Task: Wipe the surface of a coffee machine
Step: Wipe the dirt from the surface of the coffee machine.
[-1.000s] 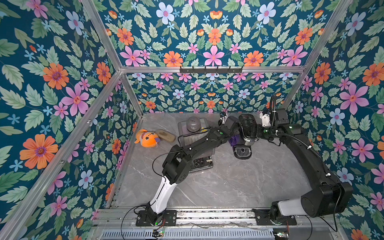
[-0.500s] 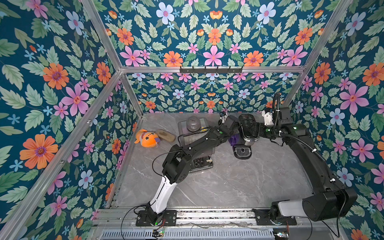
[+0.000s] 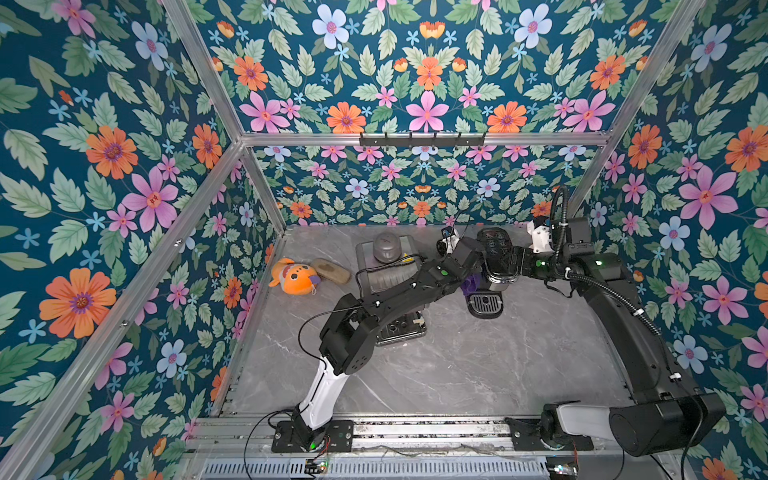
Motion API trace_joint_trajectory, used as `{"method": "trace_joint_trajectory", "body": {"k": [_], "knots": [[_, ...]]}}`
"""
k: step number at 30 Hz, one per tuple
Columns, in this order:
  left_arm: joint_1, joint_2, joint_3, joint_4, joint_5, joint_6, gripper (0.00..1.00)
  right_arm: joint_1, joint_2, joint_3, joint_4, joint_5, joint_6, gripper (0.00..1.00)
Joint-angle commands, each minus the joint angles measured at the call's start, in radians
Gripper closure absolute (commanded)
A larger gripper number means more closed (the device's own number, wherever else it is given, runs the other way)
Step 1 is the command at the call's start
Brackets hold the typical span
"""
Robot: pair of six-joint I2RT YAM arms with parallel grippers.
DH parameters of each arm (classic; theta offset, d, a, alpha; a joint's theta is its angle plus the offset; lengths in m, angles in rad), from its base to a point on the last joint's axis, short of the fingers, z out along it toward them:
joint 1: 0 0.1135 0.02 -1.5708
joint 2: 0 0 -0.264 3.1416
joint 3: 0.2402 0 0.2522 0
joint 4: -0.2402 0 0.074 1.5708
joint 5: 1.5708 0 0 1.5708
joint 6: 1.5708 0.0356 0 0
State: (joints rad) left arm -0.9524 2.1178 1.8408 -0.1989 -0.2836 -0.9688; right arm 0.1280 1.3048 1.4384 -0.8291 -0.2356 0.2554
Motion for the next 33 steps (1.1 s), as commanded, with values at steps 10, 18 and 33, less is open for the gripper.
{"method": "trace_joint_trajectory", "body": {"k": [10,18,33], "knots": [[-0.03,0.038,-0.025,0.061,-0.059,-0.059,1.0,0.0,-0.007,-0.042,0.025,-0.045,0.011,0.16],[-0.026,0.076,-0.008,0.047,-0.071,-0.069,1.0,0.001,-0.013,-0.061,0.034,-0.061,0.016,0.17],[-0.019,0.114,-0.038,0.012,-0.08,-0.102,1.0,0.0,-0.012,-0.079,0.048,-0.081,0.021,0.17]]}}
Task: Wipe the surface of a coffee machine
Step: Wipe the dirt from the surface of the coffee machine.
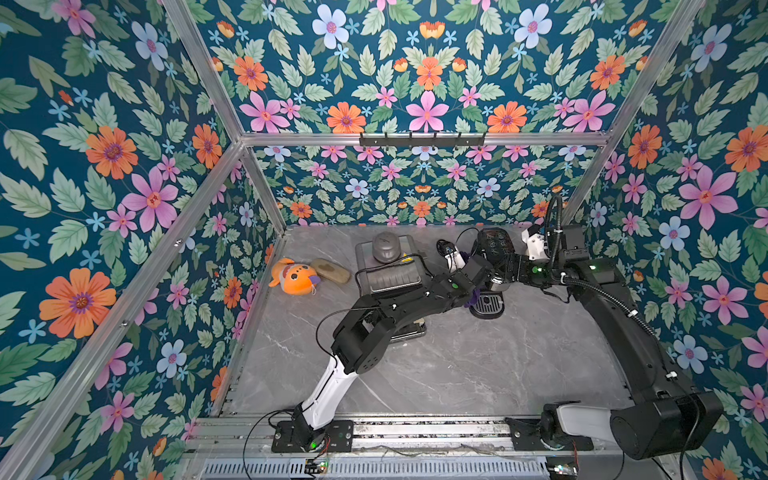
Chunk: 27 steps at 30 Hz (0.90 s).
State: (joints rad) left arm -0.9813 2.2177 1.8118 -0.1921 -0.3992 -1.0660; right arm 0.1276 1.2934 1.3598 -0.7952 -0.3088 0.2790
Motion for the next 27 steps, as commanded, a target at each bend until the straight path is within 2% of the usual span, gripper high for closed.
{"method": "trace_joint_trajectory", "body": {"k": [1,12,15,18,20,22,27], "knots": [[0.01,0.015,-0.011,0.004,0.037,-0.004,1.0,0.001,-0.002,-0.001,0.014,-0.009,-0.003,0.17],[0.015,0.024,-0.019,-0.002,0.041,-0.017,1.0,0.0,-0.004,0.002,0.012,-0.024,-0.001,0.18],[0.014,0.017,-0.017,0.005,0.049,-0.02,1.0,-0.002,-0.039,0.032,-0.002,-0.037,0.0,0.27],[0.013,0.001,-0.019,0.011,0.043,-0.02,1.0,-0.009,-0.091,0.06,0.013,-0.045,0.004,0.53],[0.013,-0.008,-0.018,0.016,0.041,-0.019,1.0,-0.024,-0.108,0.081,0.006,-0.066,0.002,0.63],[0.013,-0.016,-0.018,0.018,0.04,-0.021,1.0,-0.037,-0.111,0.093,-0.006,-0.076,-0.002,0.66],[0.013,-0.031,-0.009,0.026,0.04,-0.027,1.0,-0.065,-0.107,0.09,-0.018,-0.078,-0.011,0.6]]}}
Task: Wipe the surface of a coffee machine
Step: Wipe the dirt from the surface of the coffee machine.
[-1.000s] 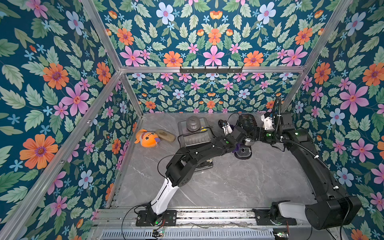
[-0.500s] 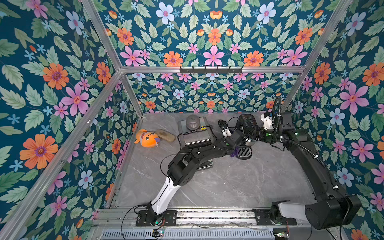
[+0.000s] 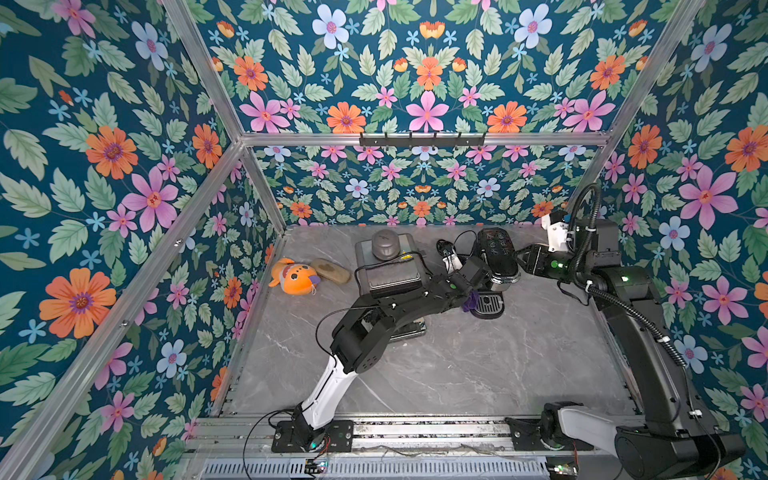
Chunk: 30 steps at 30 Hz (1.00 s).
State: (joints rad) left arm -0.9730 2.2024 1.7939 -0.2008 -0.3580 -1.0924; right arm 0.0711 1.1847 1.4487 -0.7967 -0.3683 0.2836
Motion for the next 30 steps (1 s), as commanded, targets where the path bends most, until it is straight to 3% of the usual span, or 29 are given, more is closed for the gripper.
{"method": "trace_joint_trajectory", "body": {"k": [1,11,20,30], "knots": [[0.004,-0.019,0.01,0.037,-0.004,-0.002,1.0,-0.013,0.004,-0.001,-0.016,-0.023,-0.016,0.6],[0.003,-0.053,0.03,0.052,-0.039,-0.025,1.0,-0.017,0.046,-0.033,-0.003,-0.04,-0.005,0.46],[0.002,-0.079,0.041,0.084,-0.067,-0.028,1.0,-0.016,0.07,-0.036,0.007,-0.05,0.004,0.45],[0.003,-0.007,0.105,0.055,-0.053,0.018,1.0,-0.016,0.079,-0.055,0.026,-0.065,0.013,0.45]]}}
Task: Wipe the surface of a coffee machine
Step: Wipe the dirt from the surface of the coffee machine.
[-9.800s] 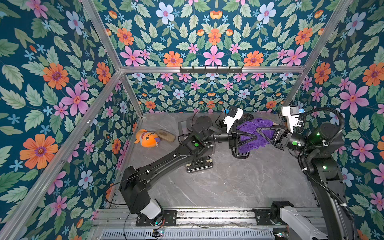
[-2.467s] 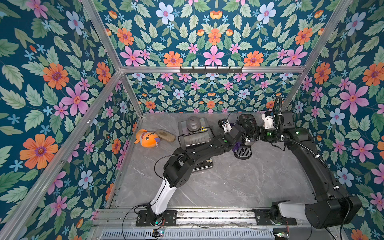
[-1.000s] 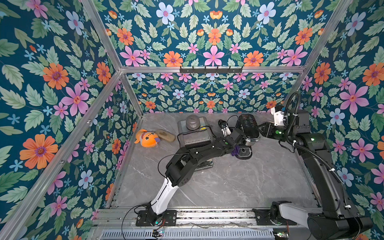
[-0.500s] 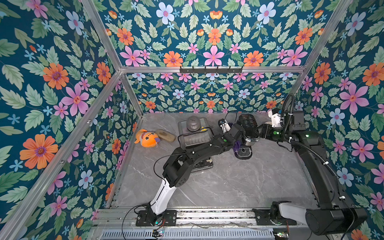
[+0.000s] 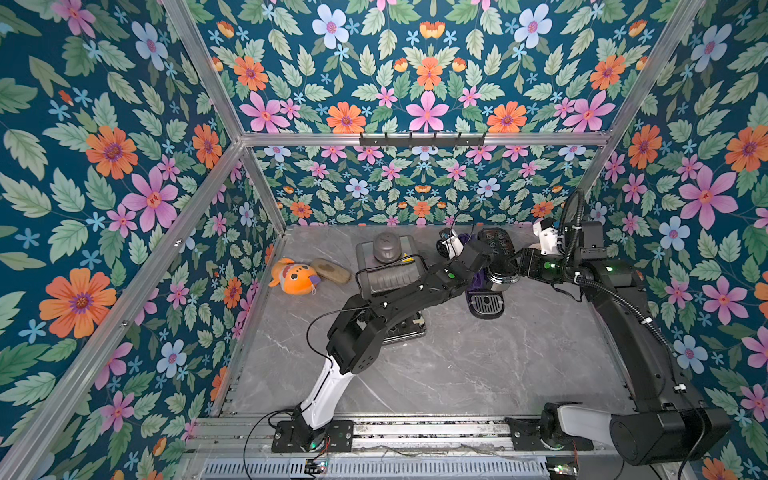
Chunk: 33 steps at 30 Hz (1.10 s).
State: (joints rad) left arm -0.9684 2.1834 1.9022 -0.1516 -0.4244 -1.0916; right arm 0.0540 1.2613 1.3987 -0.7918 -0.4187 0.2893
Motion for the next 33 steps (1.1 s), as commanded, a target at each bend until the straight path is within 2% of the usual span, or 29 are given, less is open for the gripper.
{"method": "trace_joint_trajectory", "body": {"k": [1,18,33], "knots": [[0.0,0.015,-0.011,0.003,0.013,0.012,1.0,0.001,0.002,-0.008,0.025,-0.018,0.011,0.45],[0.004,0.062,-0.047,-0.02,0.021,-0.002,1.0,0.001,-0.012,-0.041,0.04,-0.032,0.018,0.45],[0.004,-0.04,-0.042,0.016,0.014,0.045,1.0,0.001,-0.041,-0.001,0.036,-0.07,0.027,0.44]]}}
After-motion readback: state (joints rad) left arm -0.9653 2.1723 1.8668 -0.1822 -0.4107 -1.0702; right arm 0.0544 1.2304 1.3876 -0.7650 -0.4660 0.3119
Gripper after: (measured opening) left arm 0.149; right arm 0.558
